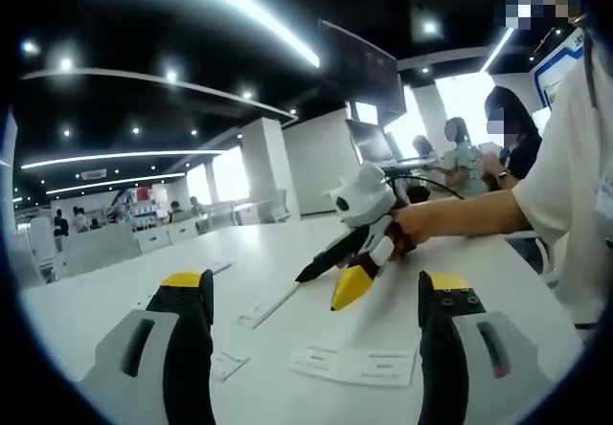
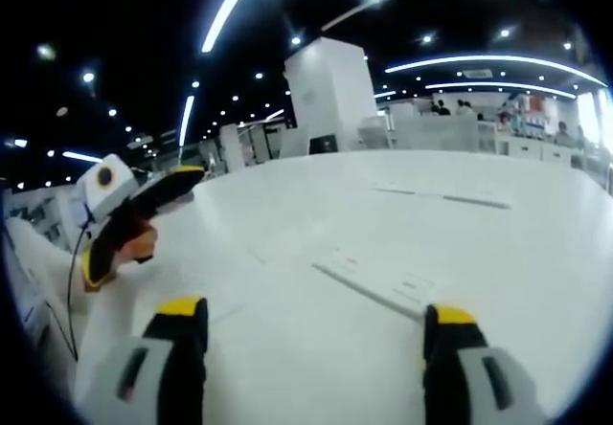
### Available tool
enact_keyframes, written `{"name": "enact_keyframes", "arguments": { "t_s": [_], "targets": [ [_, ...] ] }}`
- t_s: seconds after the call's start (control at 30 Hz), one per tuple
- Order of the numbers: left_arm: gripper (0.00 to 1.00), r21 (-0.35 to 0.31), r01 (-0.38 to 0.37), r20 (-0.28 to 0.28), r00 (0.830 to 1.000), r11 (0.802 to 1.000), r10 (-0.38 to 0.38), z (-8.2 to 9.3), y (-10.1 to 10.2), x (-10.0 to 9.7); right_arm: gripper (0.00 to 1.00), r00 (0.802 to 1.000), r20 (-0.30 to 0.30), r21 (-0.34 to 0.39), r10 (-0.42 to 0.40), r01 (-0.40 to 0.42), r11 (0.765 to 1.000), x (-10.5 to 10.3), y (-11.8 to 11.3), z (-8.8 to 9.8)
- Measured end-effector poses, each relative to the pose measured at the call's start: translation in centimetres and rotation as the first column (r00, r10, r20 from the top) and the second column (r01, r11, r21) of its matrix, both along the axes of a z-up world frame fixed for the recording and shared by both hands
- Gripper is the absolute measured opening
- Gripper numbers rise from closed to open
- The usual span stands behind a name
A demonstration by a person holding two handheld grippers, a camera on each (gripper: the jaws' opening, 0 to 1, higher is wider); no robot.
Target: Locate the socket holder cover, grip the socket holder cover, clip it into the socket holder slot.
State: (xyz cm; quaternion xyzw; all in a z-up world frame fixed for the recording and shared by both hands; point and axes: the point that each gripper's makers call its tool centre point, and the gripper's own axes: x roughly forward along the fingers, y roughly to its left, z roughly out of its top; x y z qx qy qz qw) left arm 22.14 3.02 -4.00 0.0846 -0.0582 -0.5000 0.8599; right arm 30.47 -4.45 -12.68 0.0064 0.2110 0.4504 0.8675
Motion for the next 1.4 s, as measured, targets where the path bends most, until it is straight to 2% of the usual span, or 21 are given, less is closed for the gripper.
{"name": "enact_keyframes", "arguments": {
  "t_s": [0.53,0.7,1.4],
  "targets": [
    [0.87,0.001,-0.001,0.005,1.000,1.000,0.001,0.19,-0.04,-0.29,0.93,1.000,0.015,-0.021,-0.015,0.015,1.000,-0.08,-0.09,-0.06],
    [0.87,0.002,0.000,0.005,1.000,1.000,0.000,0.20,-0.06,-0.37,0.93,0.999,0.029,-0.007,-0.027,0.027,1.000,0.02,-0.21,0.39],
    [0.87,0.005,-0.001,0.008,1.000,1.000,0.001,0.19,-0.02,-0.41,0.94,1.000,0.025,-0.013,-0.011,0.012,1.000,-0.32,0.07,0.15]
  ]
}}
